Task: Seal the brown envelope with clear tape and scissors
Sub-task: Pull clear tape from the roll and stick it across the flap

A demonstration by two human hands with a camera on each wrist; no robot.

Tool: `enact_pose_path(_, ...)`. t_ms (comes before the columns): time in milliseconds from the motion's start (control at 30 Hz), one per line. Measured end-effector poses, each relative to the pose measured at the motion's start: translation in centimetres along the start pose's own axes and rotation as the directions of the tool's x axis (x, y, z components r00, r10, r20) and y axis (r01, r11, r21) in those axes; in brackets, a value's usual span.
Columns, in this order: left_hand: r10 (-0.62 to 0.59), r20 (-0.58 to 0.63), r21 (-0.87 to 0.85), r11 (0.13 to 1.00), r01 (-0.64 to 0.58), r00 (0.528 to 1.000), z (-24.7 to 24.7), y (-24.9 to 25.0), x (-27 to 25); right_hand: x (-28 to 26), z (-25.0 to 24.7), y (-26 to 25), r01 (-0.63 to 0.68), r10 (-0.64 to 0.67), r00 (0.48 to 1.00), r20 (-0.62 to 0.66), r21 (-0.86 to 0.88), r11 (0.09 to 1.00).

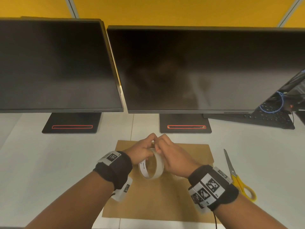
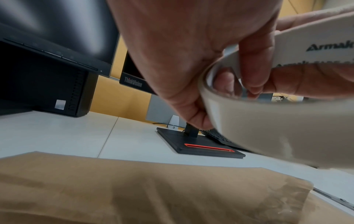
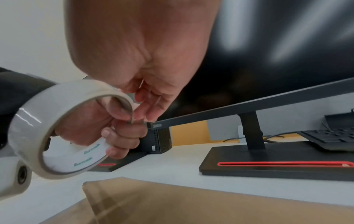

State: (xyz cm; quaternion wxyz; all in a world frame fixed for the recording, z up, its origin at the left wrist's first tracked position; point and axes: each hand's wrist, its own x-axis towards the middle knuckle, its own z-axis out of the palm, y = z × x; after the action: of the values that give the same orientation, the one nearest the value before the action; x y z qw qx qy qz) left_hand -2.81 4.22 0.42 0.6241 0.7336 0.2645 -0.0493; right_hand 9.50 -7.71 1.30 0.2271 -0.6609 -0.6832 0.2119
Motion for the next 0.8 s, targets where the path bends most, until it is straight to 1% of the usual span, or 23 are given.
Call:
enact_pose_path(33, 0.014, -0.019, 0.012, 1.0, -0.014, 1.0, -0.1, -0.1, 0.1, -0.1, 0.1, 0.0, -0.047, 0.052, 0.998, -0.043, 0.101, 0.994)
enact_pose_path(67, 0.035, -0.045, 0.034, 0.999, -0.033, 0.998, -0.2, -0.2, 0.2, -0.1, 0.0, 0.0, -0.102, 0.13, 0.986, -0.101, 0.241, 0.965)
enact_pose_path(100, 0.062, -0.078, 0.061, 0.996, -0.057, 0.995, -0.3, -0.4, 0.3, -0.1, 0.1, 0.1, -0.146, 0.217, 0.966, -0.14, 0.396, 0.907)
enact_pose_path(133, 0.092, -0.113, 0.088, 0.993, -0.082, 0.989, -0.4, -0.4, 0.3, 0.0, 0.1, 0.3, -0.184, 0.302, 0.943, -0.138, 0.538, 0.823)
enact_pose_path(167, 0.122, -0.146, 0.111, 0.988, -0.106, 0.982, -0.5, -0.5, 0.5, 0.1, 0.0, 0.4, -0.229, 0.366, 0.926, -0.086, 0.644, 0.73)
enact_pose_path(200, 0.151, -0.175, 0.127, 0.983, -0.129, 0.973, -0.5, -0.5, 0.6, 0.2, 0.1, 0.6, -0.274, 0.399, 0.917, -0.016, 0.701, 0.658)
enact_pose_path(233, 0.174, -0.198, 0.133, 0.98, -0.149, 0.965, -0.5, -0.5, 0.7, 0.3, 0.2, 0.8, -0.308, 0.403, 0.914, 0.044, 0.72, 0.622)
enact_pose_path(300, 0.199, -0.241, 0.147, 0.975, -0.167, 0.95, -0.3, -0.4, 0.9, 0.5, 0.5, 1.1, -0.308, 0.353, 0.93, 0.103, 0.742, 0.595)
enact_pose_path(367, 0.2, -0.321, 0.178, 0.973, -0.149, 0.926, -0.1, -0.7, 0.8, 0.6, 0.4, 1.1, -0.273, 0.309, 0.946, 0.097, 0.752, 0.6)
enact_pose_path(433, 0.174, -0.389, 0.212, 0.972, -0.096, 0.905, 0.0, -1.7, 0.5, 0.6, 0.3, 1.3, -0.257, 0.315, 0.946, 0.073, 0.76, 0.597)
enact_pose_path(467, 0.146, -0.387, 0.231, 0.971, -0.057, 0.911, 0.0, -2.4, 0.2, 0.5, 0.3, 1.5, -0.259, 0.332, 0.941, 0.064, 0.768, 0.585)
enact_pose_path(533, 0.078, -0.328, 0.29, 0.957, 0.022, 0.942, 0.2, -4.0, -0.4, 0.4, 0.3, 1.9, -0.279, 0.362, 0.93, 0.071, 0.775, 0.566)
enact_pose_path(567, 0.057, -0.297, 0.31, 0.95, 0.039, 0.953, 0.5, -4.6, -0.7, 0.3, 0.4, 2.1, -0.294, 0.368, 0.926, 0.084, 0.773, 0.563)
enact_pose_path(633, 0.08, -0.284, 0.28, 0.96, 0.003, 0.955, 1.4, -5.5, -1.0, 0.2, 0.8, 2.3, -0.311, 0.365, 0.924, 0.117, 0.787, 0.533)
enact_pose_path(700, 0.088, -0.346, 0.22, 0.975, -0.011, 0.934, 2.0, -6.3, -1.0, 0.0, 1.1, 2.2, -0.308, 0.352, 0.926, 0.136, 0.81, 0.498)
enact_pose_path(800, -0.008, -0.426, 0.128, 0.989, 0.069, 0.905, 2.2, -7.5, -0.3, 0.0, 1.7, 2.1, -0.283, 0.328, 0.936, 0.124, 0.82, 0.497)
